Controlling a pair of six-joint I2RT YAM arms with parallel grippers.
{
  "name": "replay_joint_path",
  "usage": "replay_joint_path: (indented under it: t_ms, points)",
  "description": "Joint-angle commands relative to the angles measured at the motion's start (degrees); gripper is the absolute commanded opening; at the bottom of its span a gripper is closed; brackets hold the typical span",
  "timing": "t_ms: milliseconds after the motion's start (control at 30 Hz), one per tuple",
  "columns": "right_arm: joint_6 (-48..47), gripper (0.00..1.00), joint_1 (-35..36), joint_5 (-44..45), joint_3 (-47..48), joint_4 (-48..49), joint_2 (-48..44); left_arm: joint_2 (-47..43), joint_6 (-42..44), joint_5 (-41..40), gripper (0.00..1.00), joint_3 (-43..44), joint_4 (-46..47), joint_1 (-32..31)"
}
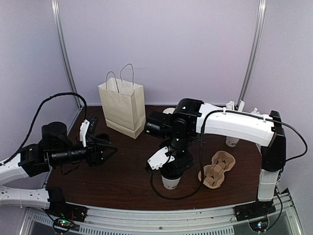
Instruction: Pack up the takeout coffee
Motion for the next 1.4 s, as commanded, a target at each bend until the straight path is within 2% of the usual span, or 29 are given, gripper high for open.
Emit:
replay_joint_path:
  t_ms: [0,167,300,467,633,767,900,1033,1167,1333,1367]
  points:
    - [0.62,0.83,0.89,1.77,2.06,-1.74,1.79,-1.13,-0.16,-0.53,0.55,-1.21,3.19,0.24]
    - [0.59,0.84,0.94,2.0,3.4,-2.72,2.18,-1.34,-0.05,-0.88,0.55,-1.59,3.08,0.29]
    - [0.08,0.87,0.92,2.31,2.43,-2.95,-1.31,1.32,-0.69,-2.82,0.56,-0.03,0.4,0.27]
    - [-1.02,0.91,-0.21,2.01,-2.91,-2.77,-8.31,11.91,-2.61,-0.58,0.57,4.98,-2.03,0.27]
    - [0.67,0.91,-7.37,-7.78,-3.43,-2.03,-13.1,21.92,-7.64,6.59,0.56,6.86,5.73,0.23]
    - [8.29,0.9,-15.82,-22.93,-7.06,3.84,-17.4,28.82,-11.22,10.77,0.57,7.72,13.14,0.24]
    - [24.91,0.88,-23.74,-37.47,-24.0,24.06,-25.44,35.05,-14.08,13.97,0.57,8.99,20.56,0.17]
    - [38.49,0.83,-27.47,-43.79,-37.53,35.27,-27.91,39.96,-14.75,14.76,0.6,11.63,23.03,0.02]
    - [45.71,0.78,-28.51,-49.35,-46.57,42.79,-29.08,44.43,-14.75,17.08,0.6,14.4,24.36,0.02]
    - [49.97,0.74,-28.87,-55.27,-49.53,45.68,-28.36,49.63,-16.42,21.3,0.6,16.22,27.21,-0.37]
    - [50.62,0.73,-28.83,-56.2,-50.48,46.69,-28.2,50.35,-16.38,21.45,0.66,16.51,27.07,-0.64]
